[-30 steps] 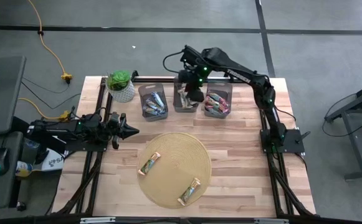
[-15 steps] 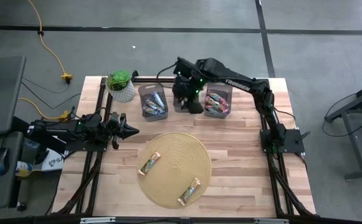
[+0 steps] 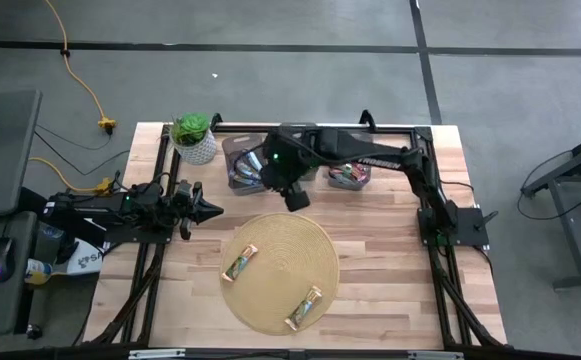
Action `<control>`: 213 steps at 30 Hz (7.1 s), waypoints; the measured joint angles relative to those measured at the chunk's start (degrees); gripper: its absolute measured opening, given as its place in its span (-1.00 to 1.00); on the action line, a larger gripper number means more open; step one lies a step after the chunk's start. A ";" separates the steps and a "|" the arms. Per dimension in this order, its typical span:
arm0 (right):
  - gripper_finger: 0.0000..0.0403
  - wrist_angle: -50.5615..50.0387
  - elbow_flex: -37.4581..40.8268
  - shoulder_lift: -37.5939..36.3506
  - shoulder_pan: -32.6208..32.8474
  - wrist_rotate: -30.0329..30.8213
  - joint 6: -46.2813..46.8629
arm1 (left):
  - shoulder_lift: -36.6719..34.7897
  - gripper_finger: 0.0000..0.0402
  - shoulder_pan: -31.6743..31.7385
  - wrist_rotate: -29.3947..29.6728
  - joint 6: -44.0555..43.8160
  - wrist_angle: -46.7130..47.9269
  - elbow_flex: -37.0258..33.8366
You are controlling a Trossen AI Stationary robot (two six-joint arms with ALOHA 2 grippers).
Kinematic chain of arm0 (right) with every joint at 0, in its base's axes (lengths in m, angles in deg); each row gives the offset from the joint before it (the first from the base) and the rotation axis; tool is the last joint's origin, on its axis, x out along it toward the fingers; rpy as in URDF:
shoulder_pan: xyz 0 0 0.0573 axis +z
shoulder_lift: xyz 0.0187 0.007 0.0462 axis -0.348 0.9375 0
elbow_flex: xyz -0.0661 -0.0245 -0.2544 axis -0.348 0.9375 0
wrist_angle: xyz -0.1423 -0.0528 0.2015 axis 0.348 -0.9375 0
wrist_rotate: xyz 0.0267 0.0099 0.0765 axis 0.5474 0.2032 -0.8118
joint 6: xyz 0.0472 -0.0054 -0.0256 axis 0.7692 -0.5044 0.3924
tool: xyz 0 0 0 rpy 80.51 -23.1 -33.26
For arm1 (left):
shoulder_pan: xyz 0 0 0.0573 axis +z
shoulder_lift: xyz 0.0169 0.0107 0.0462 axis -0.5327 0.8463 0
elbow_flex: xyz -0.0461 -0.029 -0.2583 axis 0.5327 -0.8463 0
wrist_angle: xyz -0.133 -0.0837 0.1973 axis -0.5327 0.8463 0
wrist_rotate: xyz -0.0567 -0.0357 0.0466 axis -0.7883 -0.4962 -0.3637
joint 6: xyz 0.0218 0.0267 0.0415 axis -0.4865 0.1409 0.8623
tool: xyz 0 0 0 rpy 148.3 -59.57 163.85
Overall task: Pick and place Granola Bars by type
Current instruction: Put the yellow granola bar into the center black bin
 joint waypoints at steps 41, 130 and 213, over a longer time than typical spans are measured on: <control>-0.18 5.41 -0.11 1.32 40.10 22.17 37.74 | 0.00 -1.00 0.00 0.02 0.02 -0.02 0.01; -0.18 -1.26 0.02 24.13 37.45 4.12 23.80 | -0.01 -1.00 0.00 0.02 0.01 -0.01 0.01; -0.49 4.92 5.76 21.03 36.23 6.47 31.74 | -0.02 -1.00 0.00 -0.01 0.01 -0.01 0.00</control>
